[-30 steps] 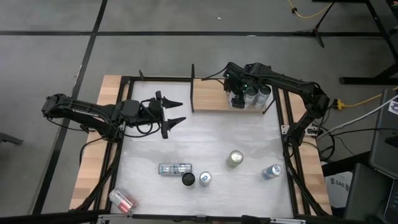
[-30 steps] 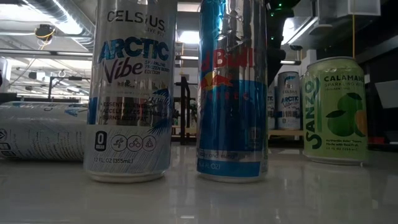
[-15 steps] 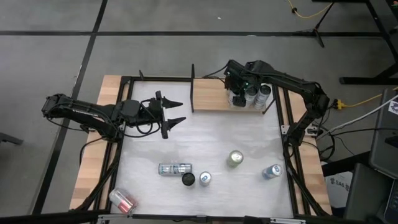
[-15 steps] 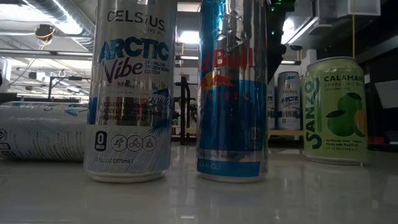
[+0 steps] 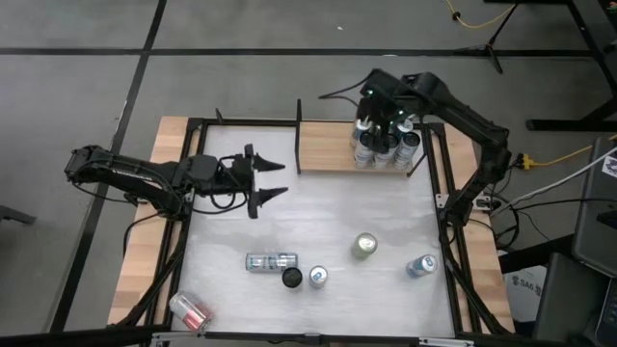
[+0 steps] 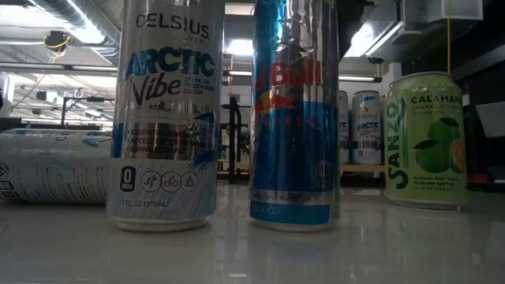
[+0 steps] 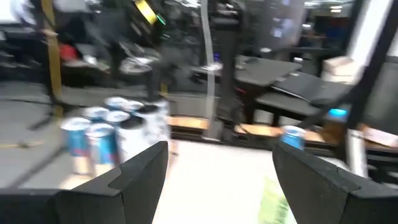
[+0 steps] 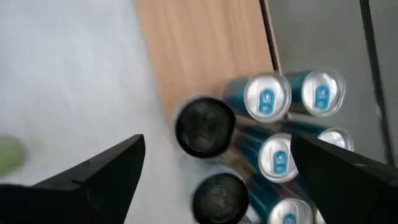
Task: Place canned beverage on shelf
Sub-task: Put the blue soda can on the shelf aligned with the other blue soda cans
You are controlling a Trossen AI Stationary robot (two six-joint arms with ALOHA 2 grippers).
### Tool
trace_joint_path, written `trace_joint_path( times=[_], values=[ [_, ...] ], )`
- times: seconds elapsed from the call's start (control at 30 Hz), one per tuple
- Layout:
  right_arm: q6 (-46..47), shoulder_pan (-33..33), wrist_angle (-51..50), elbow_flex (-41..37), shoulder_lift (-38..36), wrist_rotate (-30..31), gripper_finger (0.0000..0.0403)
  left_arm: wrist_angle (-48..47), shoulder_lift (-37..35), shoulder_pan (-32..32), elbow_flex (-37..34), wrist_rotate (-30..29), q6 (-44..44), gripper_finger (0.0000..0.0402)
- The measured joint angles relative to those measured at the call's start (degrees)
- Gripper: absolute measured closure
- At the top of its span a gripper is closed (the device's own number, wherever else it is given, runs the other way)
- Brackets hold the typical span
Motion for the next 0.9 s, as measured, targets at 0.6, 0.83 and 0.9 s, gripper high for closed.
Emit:
trace_joint_path(
  times=[0.6, 0.83, 0.9],
  values=[
    [3.8, 20.2, 9.9, 4.3, 0.2, -3.5, 0.001, -38.7, 0.0, -20.1, 0.0, 2.6, -41.6, 0.0119],
    [3.9, 27.8, 15.0, -0.4, 0.2, -3.5, 0.001, -45.1, 1.0, -28.2, 0.0, -5.3, -46.3, 0.0119],
    [3.9, 29.6, 15.2, -1.5, 0.3, -3.5, 0.001, -45.1, 2.3, -29.6, 0.0, -7.3, -46.4, 0.0119]
  ],
)
